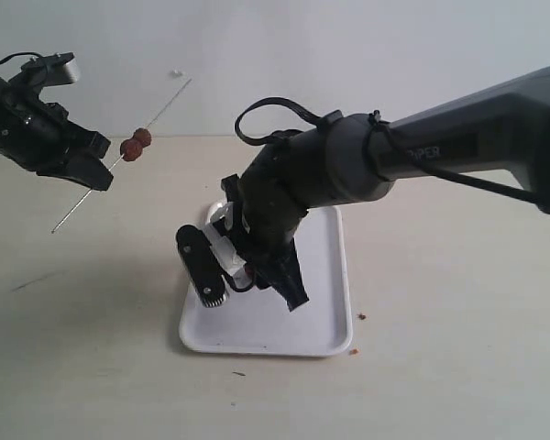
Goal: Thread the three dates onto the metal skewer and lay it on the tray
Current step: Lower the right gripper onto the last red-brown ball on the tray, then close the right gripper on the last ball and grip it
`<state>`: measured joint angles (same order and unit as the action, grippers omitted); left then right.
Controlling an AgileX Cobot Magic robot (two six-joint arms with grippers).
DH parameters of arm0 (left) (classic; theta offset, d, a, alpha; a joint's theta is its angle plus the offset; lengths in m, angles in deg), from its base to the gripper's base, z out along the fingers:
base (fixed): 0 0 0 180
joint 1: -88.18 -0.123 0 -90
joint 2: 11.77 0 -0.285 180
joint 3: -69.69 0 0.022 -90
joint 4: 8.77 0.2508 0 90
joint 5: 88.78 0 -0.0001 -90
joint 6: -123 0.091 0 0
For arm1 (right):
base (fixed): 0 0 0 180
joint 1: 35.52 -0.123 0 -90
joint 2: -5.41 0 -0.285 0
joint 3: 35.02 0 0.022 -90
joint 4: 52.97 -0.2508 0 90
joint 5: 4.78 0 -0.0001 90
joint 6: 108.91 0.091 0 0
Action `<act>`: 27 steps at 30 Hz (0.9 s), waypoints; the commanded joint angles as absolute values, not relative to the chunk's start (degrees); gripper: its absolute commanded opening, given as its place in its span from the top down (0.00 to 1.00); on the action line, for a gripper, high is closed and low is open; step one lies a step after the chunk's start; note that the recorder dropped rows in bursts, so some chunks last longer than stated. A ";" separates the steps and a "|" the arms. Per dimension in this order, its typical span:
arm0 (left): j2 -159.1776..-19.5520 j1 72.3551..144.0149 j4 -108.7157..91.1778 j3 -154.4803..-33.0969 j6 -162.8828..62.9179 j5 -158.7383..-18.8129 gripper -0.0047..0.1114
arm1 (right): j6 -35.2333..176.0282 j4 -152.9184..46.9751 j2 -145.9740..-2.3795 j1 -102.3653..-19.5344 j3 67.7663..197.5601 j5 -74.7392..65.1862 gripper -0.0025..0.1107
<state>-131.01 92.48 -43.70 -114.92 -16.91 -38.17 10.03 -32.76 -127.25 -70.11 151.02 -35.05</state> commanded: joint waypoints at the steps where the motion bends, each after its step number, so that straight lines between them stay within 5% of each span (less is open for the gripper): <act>1: -130.29 92.46 -44.43 -115.19 -16.76 -38.44 0.96 | 9.56 -32.54 -127.22 -70.18 151.03 -34.91 0.56; 27: -130.29 92.46 -45.47 -115.19 -16.76 -38.44 0.96 | 9.66 -34.10 -127.22 -70.18 151.03 -36.23 0.57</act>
